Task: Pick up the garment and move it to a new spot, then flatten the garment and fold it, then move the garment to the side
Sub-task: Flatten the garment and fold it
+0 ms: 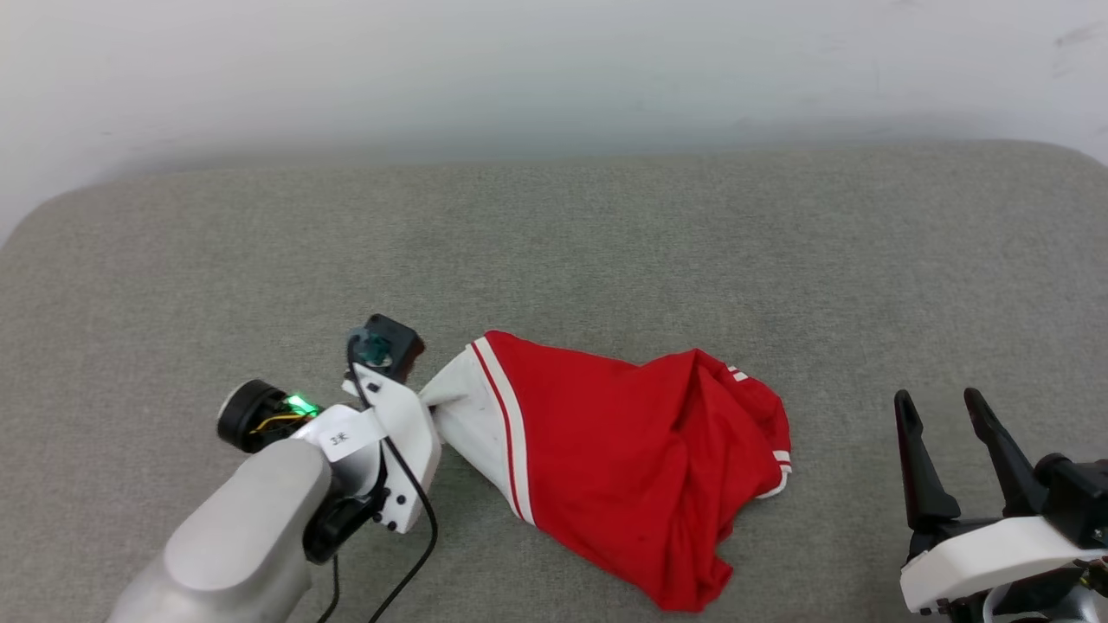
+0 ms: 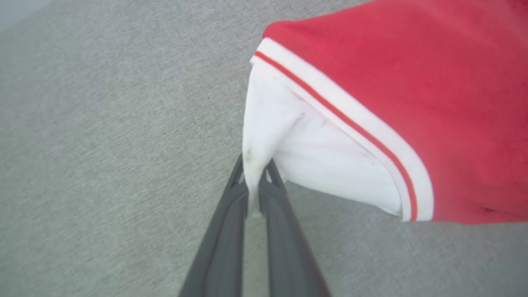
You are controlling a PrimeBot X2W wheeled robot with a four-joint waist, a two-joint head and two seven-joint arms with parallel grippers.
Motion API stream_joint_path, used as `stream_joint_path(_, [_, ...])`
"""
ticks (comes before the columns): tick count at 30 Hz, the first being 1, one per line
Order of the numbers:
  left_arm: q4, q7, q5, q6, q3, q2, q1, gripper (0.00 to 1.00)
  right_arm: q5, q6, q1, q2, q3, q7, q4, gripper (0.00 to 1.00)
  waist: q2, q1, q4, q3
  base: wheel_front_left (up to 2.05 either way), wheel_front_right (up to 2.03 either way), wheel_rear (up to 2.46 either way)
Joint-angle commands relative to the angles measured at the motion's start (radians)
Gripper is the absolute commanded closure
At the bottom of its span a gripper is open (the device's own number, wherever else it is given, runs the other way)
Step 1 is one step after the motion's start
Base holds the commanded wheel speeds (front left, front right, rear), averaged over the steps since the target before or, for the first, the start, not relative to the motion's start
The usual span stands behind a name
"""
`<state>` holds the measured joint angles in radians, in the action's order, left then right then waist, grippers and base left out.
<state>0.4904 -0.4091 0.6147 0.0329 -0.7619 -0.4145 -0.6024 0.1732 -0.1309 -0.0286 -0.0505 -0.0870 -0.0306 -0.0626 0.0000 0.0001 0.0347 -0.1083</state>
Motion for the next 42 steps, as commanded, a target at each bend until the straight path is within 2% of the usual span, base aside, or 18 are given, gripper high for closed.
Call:
stream_joint_path(1, [-0.058, -0.008, 0.01, -0.032, 0.022, -0.047, 0.037, 1.0, 0.001, 0.0, -0.014, 0.001, -0.009, -0.004, 0.001, 0.0, 0.0, -0.0001, -0.031, 0.017, 0.0, 0.0, 0.0])
stream_joint_path(6, [-0.198, -0.053, 0.065, -0.12, 0.082, -0.143, 0.154, 1.0, -0.002, 0.0, -0.019, 0.001, -0.024, -0.002, -0.004, 0.0, 0.0, -0.0001, -0.062, 0.024, 0.0, 0.0, 0.0])
stream_joint_path(10, [-0.247, -0.066, 0.115, -0.189, 0.125, -0.201, 0.278, 1.0, -0.006, 0.0, -0.022, 0.001, -0.027, 0.002, -0.01, 0.0, 0.0, -0.0001, -0.069, 0.027, 0.0, 0.0, 0.0])
stream_joint_path(12, [-0.253, -0.051, 0.155, -0.21, 0.148, -0.2, 0.337, 1.0, -0.008, 0.0, -0.023, 0.001, -0.029, 0.006, -0.013, 0.0, 0.0, -0.0001, -0.071, 0.028, 0.0, 0.0, 0.0])
stream_joint_path(16, [-0.241, -0.02, 0.193, -0.224, 0.167, -0.182, 0.397, 1.0, -0.01, 0.0, -0.026, 0.001, -0.035, 0.011, -0.02, 0.0, 0.0, -0.0001, -0.074, 0.028, 0.0, 0.0, 0.0])
stream_joint_path(17, [-0.236, -0.007, 0.204, -0.226, 0.172, -0.172, 0.414, 0.81, -0.011, 0.0, -0.028, 0.001, -0.038, 0.013, -0.022, 0.0, 0.0, -0.0001, -0.075, 0.03, 0.0, 0.0, 0.0])
stream_joint_path(18, [-0.233, 0.01, 0.207, -0.23, 0.177, -0.165, 0.424, 0.53, -0.012, 0.0, -0.029, 0.001, -0.039, 0.016, -0.025, 0.0, 0.0, -0.0001, -0.075, 0.031, 0.0, 0.0, 0.0])
stream_joint_path(19, [-0.231, 0.032, 0.21, -0.235, 0.183, -0.154, 0.431, 0.0, -0.013, 0.0, -0.03, 0.001, -0.04, 0.02, -0.027, 0.0, 0.0, -0.0001, -0.076, 0.032, 0.0, 0.0, 0.0])
stream_joint_path(26, [-0.262, 0.268, 0.176, -0.256, 0.237, -0.096, 0.454, 0.0, -0.024, 0.0, -0.051, 0.001, -0.047, 0.05, -0.049, 0.0, 0.0, -0.0001, -0.079, 0.07, 0.0, 0.0, 0.0])
stream_joint_path(33, [-0.31, 0.446, 0.124, -0.247, 0.245, -0.069, 0.475, 0.0, -0.033, 0.0, -0.084, 0.001, -0.043, 0.093, -0.071, 0.0, 0.0, -0.0001, -0.083, 0.122, 0.0, 0.0, 0.0])
stream_joint_path(38, [-0.37, 0.583, 0.065, -0.263, 0.246, -0.051, 0.48, 0.0, -0.037, 0.0, -0.099, 0.001, -0.033, 0.138, -0.086, 0.0, 0.0, -0.0001, -0.086, 0.137, 0.0, 0.0, 0.0])
stream_joint_path(42, [-0.407, 0.644, 0.023, -0.28, 0.255, -0.03, 0.481, 0.0, -0.023, 0.0, -0.097, 0.001, -0.013, 0.207, -0.076, 0.0, 0.0, -0.0001, -0.094, 0.14, 0.0, 0.0, 0.0])
